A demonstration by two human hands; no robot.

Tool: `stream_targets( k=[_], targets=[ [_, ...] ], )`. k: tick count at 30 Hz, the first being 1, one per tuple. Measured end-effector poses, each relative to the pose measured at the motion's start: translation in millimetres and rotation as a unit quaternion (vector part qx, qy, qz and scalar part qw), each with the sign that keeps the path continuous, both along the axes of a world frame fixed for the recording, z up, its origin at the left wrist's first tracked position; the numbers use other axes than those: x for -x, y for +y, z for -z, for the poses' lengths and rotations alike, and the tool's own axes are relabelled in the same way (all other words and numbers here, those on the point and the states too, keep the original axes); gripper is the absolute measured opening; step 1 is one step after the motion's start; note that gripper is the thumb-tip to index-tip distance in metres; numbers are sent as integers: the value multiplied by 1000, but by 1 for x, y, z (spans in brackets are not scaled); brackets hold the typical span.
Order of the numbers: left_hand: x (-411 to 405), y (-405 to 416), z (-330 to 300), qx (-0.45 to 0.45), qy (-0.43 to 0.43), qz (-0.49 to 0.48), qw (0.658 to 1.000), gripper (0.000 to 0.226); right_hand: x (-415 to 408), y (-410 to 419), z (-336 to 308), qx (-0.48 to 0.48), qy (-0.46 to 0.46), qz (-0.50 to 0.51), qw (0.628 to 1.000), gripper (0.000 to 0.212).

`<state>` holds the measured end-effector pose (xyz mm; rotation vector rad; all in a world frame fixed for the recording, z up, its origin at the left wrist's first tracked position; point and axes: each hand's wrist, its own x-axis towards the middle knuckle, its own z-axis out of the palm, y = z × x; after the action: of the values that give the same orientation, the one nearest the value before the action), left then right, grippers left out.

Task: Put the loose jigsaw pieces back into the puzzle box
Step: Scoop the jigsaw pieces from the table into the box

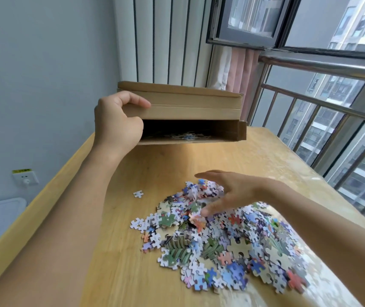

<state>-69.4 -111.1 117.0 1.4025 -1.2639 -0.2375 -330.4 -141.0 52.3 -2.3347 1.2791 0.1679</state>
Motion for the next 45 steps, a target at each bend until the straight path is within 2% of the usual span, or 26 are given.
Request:
stream_targets(
  k=[2,4,7,11,14,23,25,28,30,32,37,45],
  targets=[
    [2,0,-1,-1,-8,-3,1000,52,-1,-3,2,-79,22,2,997,127],
    [3,0,0,-2,-14,-3,1000,52,-6,-2,3,-103,26,-24,994,130],
    [3,-1,1,1,-21,-1,1000,52,-20,4,3,-96,13,-45,994,116],
    [3,-3,3,7,-25,-7,1000,51,-30,8,4,-8,66,-46,997,99],
    [3,-3,3,9,-26,-5,1000,51,-34,11,1,29,71,-48,996,86],
    [1,-4,2,16,-11,-4,1000,51,-28,13,-6,45,24,-55,997,50],
    [1,-4,2,15,-12,-5,1000,51,-26,14,-11,27,25,-54,998,54],
    [1,-4,3,16,-12,-4,1000,51,-25,16,-18,-8,74,-68,995,78],
    [0,-5,4,17,-11,-5,1000,51,-26,17,-18,-4,92,-75,993,83],
    [0,-6,4,20,-9,-3,1000,51,-28,18,-18,2,85,-79,993,77],
    [0,-5,5,19,-10,-1,1000,51,-28,20,-24,16,59,-89,994,48],
    [0,-5,3,12,-3,0,1000,52,-16,24,-29,30,-6,-95,995,30]
  ],
)
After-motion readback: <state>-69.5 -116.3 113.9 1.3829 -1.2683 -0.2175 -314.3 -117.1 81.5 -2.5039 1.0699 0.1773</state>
